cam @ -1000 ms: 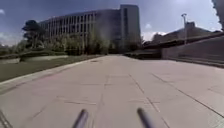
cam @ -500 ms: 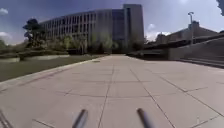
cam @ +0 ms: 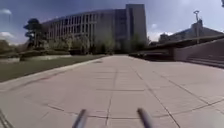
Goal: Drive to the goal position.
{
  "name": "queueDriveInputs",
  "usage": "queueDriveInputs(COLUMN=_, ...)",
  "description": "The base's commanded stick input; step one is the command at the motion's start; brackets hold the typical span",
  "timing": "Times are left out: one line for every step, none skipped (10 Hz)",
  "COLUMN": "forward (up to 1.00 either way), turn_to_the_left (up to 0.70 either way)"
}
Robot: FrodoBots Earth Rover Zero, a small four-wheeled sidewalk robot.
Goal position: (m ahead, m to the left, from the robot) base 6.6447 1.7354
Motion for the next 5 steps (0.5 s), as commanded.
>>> queueDriveInputs(forward=1.0, turn_to_the_left=0.0)
queueDriveInputs(forward=1.0, turn_to_the_left=0.0)
queueDriveInputs(forward=1.0, turn_to_the_left=0.0)
queueDriveInputs(forward=1.0, turn_to_the_left=0.0)
queueDriveInputs(forward=1.0, turn_to_the_left=0.0)
